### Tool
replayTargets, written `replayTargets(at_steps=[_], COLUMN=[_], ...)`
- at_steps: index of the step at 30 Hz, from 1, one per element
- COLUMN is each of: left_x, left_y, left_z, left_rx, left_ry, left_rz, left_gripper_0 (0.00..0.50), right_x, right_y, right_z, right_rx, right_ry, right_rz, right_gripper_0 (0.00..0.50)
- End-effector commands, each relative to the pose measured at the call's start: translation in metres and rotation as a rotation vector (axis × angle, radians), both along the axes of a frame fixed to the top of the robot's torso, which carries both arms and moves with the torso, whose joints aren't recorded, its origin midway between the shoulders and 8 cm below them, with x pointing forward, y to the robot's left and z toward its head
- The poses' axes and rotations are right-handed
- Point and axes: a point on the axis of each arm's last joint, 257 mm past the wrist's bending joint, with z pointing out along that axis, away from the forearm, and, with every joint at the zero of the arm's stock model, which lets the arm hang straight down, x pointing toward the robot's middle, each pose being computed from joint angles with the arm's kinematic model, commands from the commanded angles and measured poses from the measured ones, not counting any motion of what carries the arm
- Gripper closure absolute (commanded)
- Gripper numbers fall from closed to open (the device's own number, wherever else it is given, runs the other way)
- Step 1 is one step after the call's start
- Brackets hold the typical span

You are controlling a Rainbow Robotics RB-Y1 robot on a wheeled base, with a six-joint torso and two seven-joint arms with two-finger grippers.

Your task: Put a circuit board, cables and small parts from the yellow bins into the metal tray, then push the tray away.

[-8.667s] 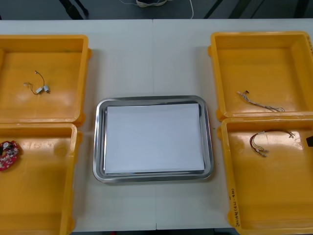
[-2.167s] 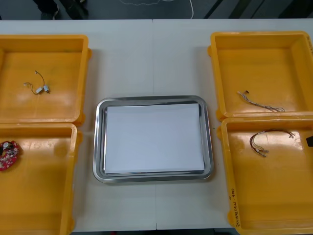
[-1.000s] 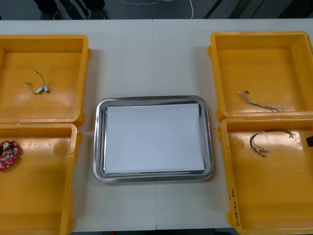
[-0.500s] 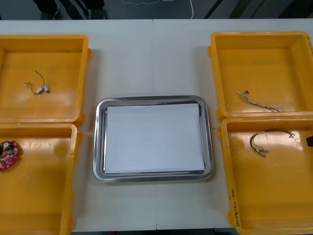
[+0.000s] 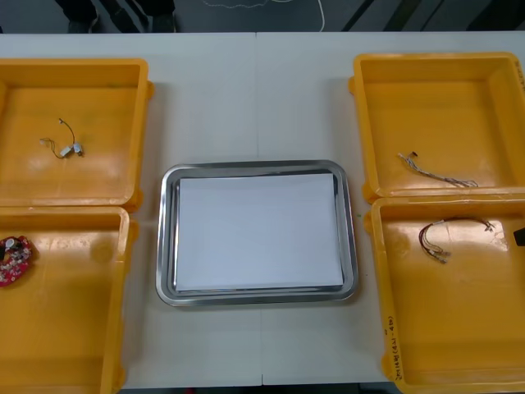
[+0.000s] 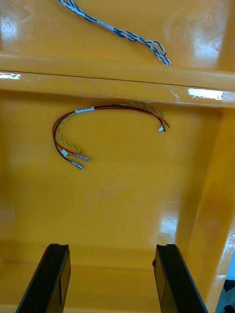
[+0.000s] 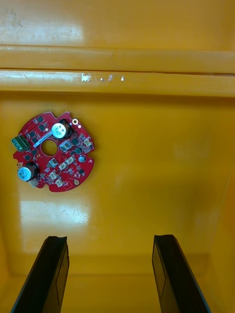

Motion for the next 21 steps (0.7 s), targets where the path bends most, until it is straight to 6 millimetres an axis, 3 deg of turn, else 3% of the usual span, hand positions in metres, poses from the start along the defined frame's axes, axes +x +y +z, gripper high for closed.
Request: replayTargets(at_steps=[1, 21], left_x=[-0.0053, -0.0053], left_y=[0.0130, 0.0130], left_z=[0.0116, 0.0116], left_rx=[0.095, 0.095], left_ry=[-0.004, -0.004], left_rz=[-0.083, -0.083], left_gripper_0=[0.000, 0.000], right_x=[0.0018, 0.0018], right_y=[-0.0073, -0.0073], right_z=[0.0053, 0.0053], right_rx=[0.017, 0.017], right_ry=[-0.025, -0.025], right_rz=[-0.056, -0.056], right_gripper_0=[0.000, 0.000])
